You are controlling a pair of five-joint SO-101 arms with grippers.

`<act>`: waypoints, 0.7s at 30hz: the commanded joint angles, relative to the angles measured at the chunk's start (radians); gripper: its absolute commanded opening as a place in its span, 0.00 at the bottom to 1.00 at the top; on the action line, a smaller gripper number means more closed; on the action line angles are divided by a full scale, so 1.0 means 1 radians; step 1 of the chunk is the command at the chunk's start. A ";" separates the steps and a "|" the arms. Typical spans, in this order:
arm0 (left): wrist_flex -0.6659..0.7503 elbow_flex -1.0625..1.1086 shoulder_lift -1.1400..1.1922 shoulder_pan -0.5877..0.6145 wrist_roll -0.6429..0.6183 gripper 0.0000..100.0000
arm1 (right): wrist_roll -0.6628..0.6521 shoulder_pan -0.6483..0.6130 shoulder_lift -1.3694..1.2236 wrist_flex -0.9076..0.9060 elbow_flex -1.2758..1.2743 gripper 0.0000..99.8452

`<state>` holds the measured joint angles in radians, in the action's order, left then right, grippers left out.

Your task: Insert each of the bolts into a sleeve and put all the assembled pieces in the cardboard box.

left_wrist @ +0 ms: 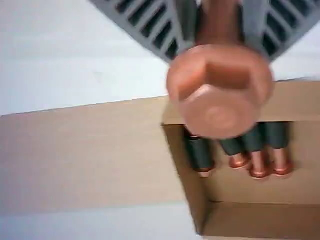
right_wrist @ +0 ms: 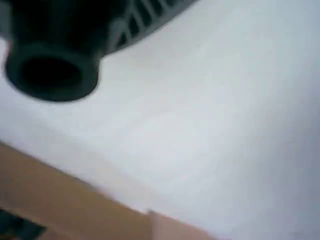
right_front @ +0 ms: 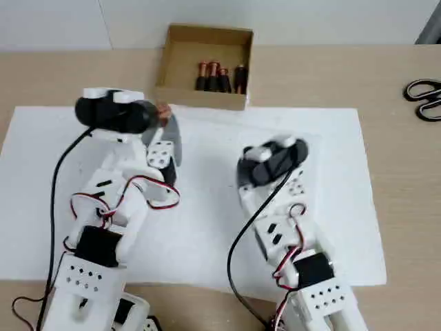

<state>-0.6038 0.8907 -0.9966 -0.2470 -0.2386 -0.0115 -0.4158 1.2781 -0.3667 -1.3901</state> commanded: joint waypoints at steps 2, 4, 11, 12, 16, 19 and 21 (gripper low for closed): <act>0.035 -0.012 -0.031 -0.084 0.000 0.01 | 0.011 -0.097 0.113 0.021 -0.063 0.00; 0.035 -0.012 -0.034 -0.110 0.000 0.01 | 0.011 -0.134 0.156 0.019 -0.094 0.00; 0.077 -0.004 -0.034 -0.130 -0.155 0.01 | 0.011 -0.213 0.266 0.018 -0.176 0.00; 0.075 -0.004 -0.034 -0.132 -0.180 0.01 | 0.011 -0.213 0.272 0.018 -0.184 0.00; 0.071 0.016 -0.037 -0.132 -0.195 0.01 | 0.011 -0.213 0.280 0.018 -0.195 0.00; 0.008 0.022 -0.037 -0.147 -0.195 0.01 | 0.011 -0.213 0.280 0.018 -0.195 0.00; -0.031 0.022 -0.037 -0.166 -0.195 0.01 | 0.011 -0.213 0.280 0.018 -0.195 0.00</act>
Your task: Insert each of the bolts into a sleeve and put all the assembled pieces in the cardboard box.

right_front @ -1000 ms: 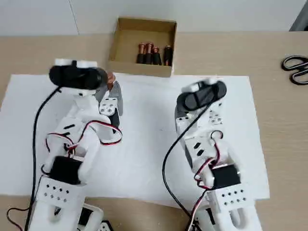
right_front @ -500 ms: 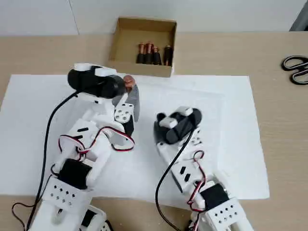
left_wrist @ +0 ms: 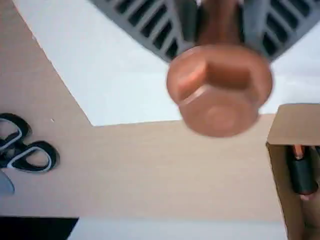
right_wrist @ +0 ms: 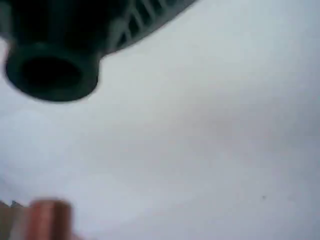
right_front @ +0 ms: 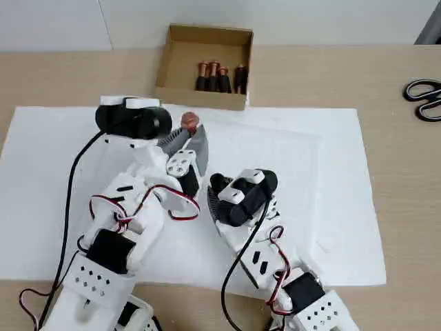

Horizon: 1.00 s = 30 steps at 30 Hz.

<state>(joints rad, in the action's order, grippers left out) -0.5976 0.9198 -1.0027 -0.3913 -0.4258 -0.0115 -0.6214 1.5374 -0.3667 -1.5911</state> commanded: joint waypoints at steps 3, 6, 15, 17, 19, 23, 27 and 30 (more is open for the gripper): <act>-0.043 -0.007 -0.031 -0.035 -0.009 0.01 | 0.011 -0.007 0.021 0.018 0.006 0.00; -0.043 -0.010 -0.031 -0.037 -0.011 0.01 | 0.011 -0.007 0.021 0.018 0.006 0.00; -0.046 -0.005 -0.031 -0.043 -0.060 0.01 | 0.011 -0.008 0.021 0.018 0.006 0.00; -0.044 -0.005 -0.031 -0.043 -0.074 0.01 | 0.011 -0.016 0.021 0.018 0.006 0.00; -0.043 -0.005 -0.031 -0.043 -0.075 0.01 | 0.011 -0.022 0.021 0.018 0.006 0.00; -0.046 -0.004 -0.031 -0.043 -0.075 0.01 | 0.011 -0.022 0.021 0.018 0.006 0.00; -0.046 0.030 -0.031 -0.044 -0.075 0.01 | 0.011 -0.022 0.021 0.018 0.006 0.00; -0.044 0.065 -0.031 -0.044 -0.075 0.01 | 0.011 -0.022 0.021 0.018 0.006 0.00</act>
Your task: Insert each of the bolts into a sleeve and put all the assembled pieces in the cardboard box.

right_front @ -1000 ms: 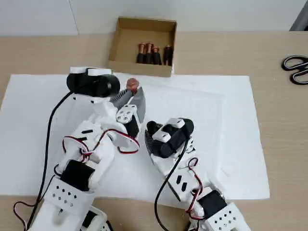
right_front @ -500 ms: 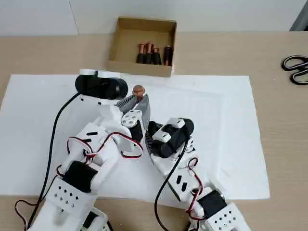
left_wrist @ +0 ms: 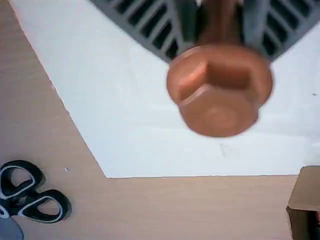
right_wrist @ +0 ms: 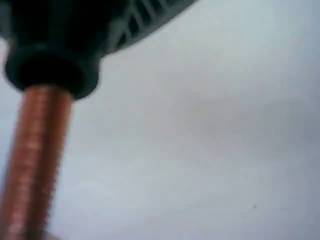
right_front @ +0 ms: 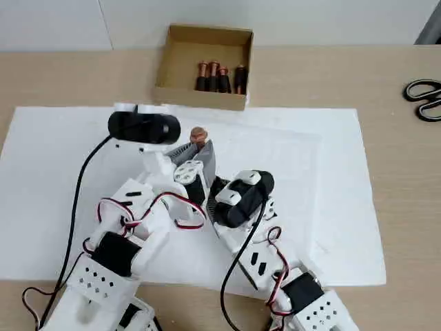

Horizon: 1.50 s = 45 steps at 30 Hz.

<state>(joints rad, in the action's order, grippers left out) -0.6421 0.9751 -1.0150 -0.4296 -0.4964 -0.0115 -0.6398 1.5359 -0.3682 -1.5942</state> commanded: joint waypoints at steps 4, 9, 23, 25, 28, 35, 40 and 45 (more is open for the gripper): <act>0.002 0.025 -0.018 -0.006 -0.005 0.01 | 0.011 -0.004 0.022 0.018 0.009 0.00; 0.000 0.021 -0.018 -0.029 -0.005 0.01 | 0.011 -0.004 0.022 0.018 0.009 0.00; -0.034 0.024 -0.020 -0.068 0.003 0.01 | 0.011 -0.004 0.022 0.018 0.009 0.00; -0.060 0.024 -0.020 -0.071 0.054 0.01 | 0.011 -0.004 0.022 0.018 0.009 0.00; -0.087 0.024 -0.018 -0.071 0.132 0.01 | 0.011 -0.004 0.022 0.018 0.009 0.00; -0.110 0.047 -0.018 -0.071 0.130 0.01 | 0.011 -0.004 0.022 0.018 0.009 0.00; -0.112 0.093 -0.018 -0.071 0.130 0.03 | 0.011 -0.004 0.022 0.018 0.008 0.00; -0.140 0.090 -0.018 -0.071 0.130 0.14 | 0.011 -0.004 0.022 0.018 0.002 0.00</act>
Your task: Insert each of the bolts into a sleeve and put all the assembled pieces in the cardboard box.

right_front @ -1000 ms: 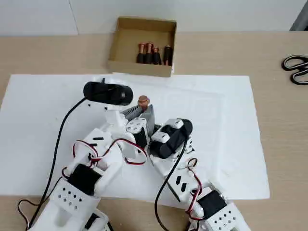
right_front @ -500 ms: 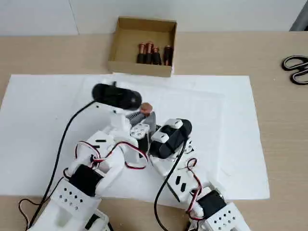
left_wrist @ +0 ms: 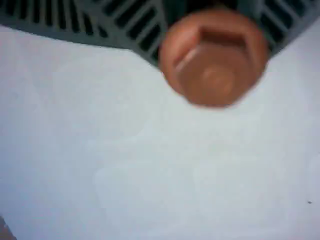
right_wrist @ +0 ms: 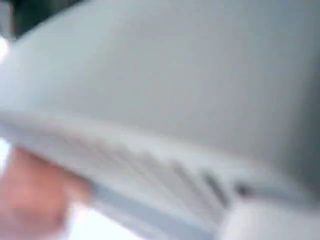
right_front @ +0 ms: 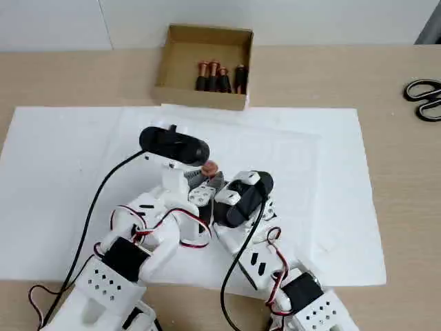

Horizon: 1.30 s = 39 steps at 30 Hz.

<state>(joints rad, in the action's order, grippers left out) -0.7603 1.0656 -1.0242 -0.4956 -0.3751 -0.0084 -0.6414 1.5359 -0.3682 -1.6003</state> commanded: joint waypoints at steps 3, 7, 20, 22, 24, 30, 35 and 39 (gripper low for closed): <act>-0.054 -0.016 -0.009 0.000 0.009 0.21 | 0.008 -0.002 0.022 0.018 0.005 0.00; -0.155 -0.111 -0.011 0.003 0.009 0.26 | 0.008 -0.002 0.022 0.018 0.005 0.00; -0.354 -0.243 -0.011 0.242 0.029 0.27 | 0.008 -0.002 0.022 0.018 0.005 0.00; -0.373 -0.243 -0.011 0.293 0.041 0.27 | 0.008 -0.002 0.022 0.018 0.005 0.00; -0.396 -0.243 -0.011 0.347 0.041 0.27 | 0.006 0.005 0.021 0.018 0.011 0.00; -0.462 -0.209 -0.009 0.486 0.041 0.27 | 0.005 0.137 -0.019 0.004 0.127 0.00; -0.488 -0.170 -0.009 0.502 0.040 0.27 | 0.006 0.232 -0.282 -0.143 0.391 0.00; -0.480 -0.176 -0.009 0.502 0.038 0.26 | 0.003 0.309 -0.567 -0.147 0.684 0.00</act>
<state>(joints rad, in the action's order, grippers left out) -1.2451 0.9014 -1.0242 0.0031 -0.3399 -0.0100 -0.3775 1.1508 -0.5109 -1.1861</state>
